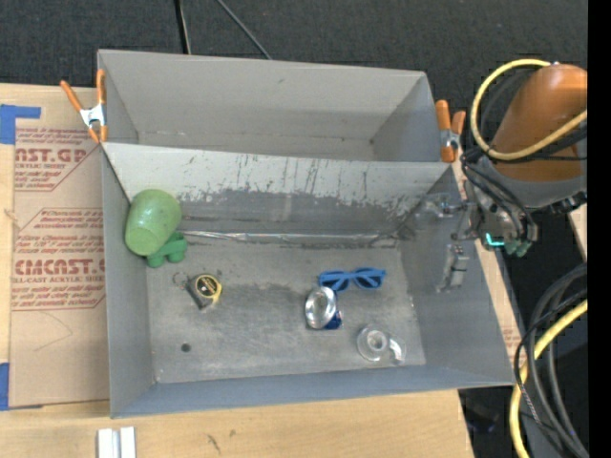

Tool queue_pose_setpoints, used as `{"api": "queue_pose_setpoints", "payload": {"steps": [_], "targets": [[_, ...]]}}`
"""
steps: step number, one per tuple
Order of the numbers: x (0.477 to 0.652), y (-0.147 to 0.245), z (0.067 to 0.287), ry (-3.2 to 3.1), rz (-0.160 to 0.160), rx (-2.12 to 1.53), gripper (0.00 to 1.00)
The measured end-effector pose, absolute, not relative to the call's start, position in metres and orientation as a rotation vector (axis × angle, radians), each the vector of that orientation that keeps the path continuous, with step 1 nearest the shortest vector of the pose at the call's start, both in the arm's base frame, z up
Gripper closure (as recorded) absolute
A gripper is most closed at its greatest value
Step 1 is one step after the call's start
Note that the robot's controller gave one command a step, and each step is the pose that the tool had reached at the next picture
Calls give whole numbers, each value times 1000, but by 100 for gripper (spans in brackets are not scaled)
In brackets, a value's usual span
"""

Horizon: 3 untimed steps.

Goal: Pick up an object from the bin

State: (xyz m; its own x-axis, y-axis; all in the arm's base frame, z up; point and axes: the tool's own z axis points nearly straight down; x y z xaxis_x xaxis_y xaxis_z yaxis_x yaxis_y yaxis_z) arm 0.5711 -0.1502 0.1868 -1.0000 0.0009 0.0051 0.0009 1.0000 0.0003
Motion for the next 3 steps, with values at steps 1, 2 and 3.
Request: {"api": "queue_pose_setpoints", "payload": {"steps": [1, 2, 3], "targets": [[593, -66, 66, -3124, -5, 302, 0], [594, -68, 70, -3130, 0, 298, 100], [584, -110, 112, -3108, 4, 486, 100]]}}
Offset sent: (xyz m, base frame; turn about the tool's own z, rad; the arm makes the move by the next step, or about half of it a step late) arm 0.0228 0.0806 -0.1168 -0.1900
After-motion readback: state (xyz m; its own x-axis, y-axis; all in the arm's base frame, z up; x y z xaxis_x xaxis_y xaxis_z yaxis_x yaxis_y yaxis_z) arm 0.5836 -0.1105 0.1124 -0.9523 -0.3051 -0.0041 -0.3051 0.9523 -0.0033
